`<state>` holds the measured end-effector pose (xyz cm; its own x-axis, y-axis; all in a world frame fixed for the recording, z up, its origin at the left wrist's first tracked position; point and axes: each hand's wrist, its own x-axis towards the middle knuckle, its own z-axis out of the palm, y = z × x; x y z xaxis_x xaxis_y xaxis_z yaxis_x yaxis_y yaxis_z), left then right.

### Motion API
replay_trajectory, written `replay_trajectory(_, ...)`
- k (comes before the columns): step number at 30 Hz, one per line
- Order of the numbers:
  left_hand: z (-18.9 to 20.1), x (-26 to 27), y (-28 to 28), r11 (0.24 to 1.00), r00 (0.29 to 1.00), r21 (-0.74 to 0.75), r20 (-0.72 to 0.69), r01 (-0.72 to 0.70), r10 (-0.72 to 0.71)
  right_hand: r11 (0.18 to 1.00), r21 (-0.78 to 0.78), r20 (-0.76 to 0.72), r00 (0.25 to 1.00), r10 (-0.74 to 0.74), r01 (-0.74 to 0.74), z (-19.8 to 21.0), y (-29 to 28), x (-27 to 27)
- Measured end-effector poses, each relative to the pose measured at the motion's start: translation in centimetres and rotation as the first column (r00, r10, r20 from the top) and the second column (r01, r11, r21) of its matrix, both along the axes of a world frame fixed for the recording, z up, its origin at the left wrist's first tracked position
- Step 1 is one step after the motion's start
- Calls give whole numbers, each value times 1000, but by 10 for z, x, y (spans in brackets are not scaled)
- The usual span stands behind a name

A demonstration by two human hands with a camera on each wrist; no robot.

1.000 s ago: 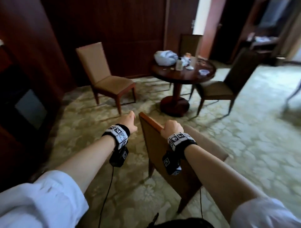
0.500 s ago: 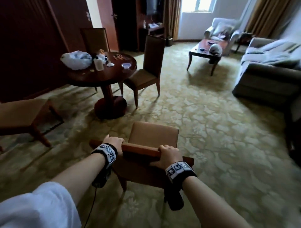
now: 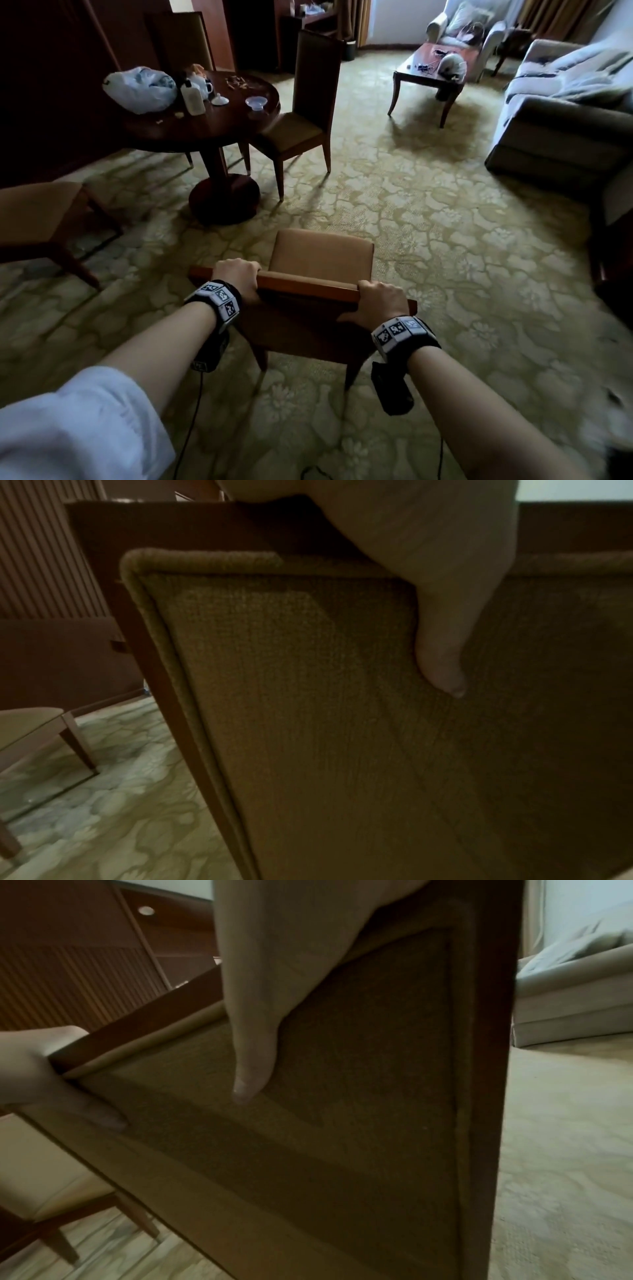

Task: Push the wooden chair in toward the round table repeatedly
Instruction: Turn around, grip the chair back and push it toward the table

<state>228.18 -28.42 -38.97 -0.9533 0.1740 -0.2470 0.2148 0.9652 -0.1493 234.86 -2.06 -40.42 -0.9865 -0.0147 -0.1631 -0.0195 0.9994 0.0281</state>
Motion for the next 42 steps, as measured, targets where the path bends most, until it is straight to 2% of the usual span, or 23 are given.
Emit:
replay_trajectory(8, 9, 2, 4, 995, 1000, -90, 3, -29, 30, 985, 111, -36, 990, 138, -133, 1, 4, -2)
replay_trajectory(17, 12, -4, 18, 990, 998, -124, -1, -62, 63, 973, 124, -43, 978, 202, -196, 7, 20, -13)
replay_trajectory(26, 1, -9, 68, 995, 997, -78, -45, -64, 61, 960, 140, -63, 966, 252, -241, 8, 82, -43)
replay_trajectory(32, -6, -10, 123, 997, 996, -40, -69, -61, 58, 946, 132, -72, 949, 308, -297, 4, 140, -69)
replay_trajectory(42, -9, -32, 206, 993, 986, 24, -114, -117, 119, 900, 252, 5, 931, 366, -355, 11, 225, -134)
